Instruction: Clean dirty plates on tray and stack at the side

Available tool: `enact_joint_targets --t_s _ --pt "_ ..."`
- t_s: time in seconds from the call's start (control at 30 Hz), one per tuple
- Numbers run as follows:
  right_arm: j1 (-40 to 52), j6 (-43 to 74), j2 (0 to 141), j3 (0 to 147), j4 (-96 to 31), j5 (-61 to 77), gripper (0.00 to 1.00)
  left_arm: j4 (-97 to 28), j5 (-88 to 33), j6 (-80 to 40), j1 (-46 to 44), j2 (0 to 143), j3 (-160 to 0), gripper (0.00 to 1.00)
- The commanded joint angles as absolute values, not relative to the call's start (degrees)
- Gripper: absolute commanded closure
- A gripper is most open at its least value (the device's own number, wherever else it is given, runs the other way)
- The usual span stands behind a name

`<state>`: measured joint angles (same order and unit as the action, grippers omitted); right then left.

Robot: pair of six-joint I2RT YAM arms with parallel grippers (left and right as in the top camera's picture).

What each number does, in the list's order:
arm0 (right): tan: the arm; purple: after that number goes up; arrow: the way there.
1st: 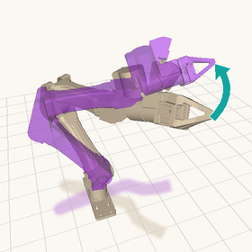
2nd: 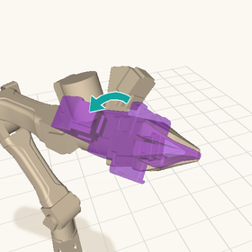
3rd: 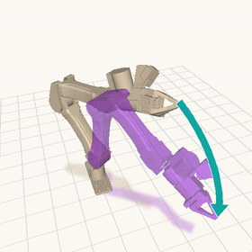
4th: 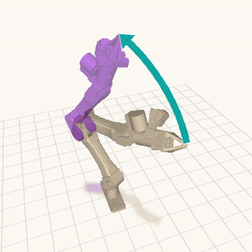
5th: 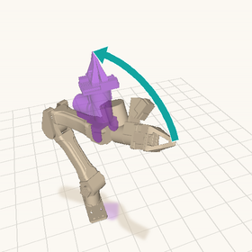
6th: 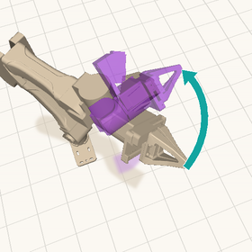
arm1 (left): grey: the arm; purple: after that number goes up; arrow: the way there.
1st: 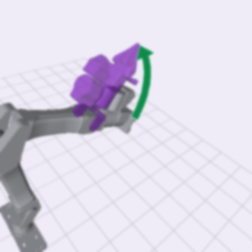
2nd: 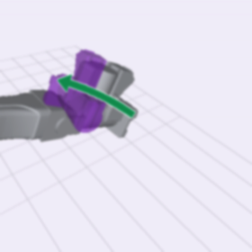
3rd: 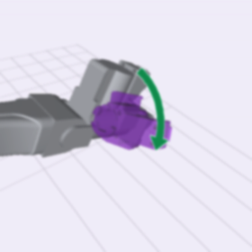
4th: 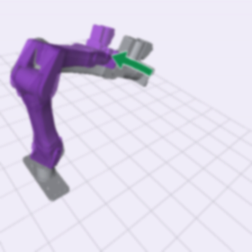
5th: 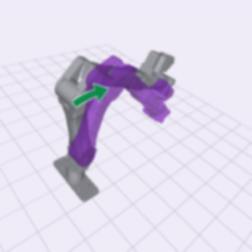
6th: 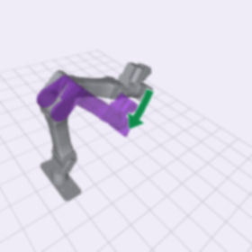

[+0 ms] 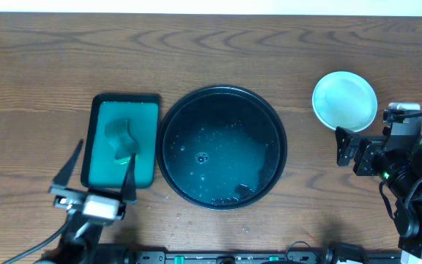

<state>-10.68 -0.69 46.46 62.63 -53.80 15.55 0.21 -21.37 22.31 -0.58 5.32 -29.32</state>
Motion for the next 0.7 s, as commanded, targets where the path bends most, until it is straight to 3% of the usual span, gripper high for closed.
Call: enact_joint_targets --t_s 0.0,0.67 --pt "-10.41 -1.17 46.41 62.78 -53.84 15.25 0.01 3.42 -25.76 23.07 0.56 2.04 -23.11 0.19" --pt "-10.41 -1.17 46.41 62.78 -53.82 15.25 0.01 18.79 -26.61 20.23 0.62 0.10 -0.32 0.19"
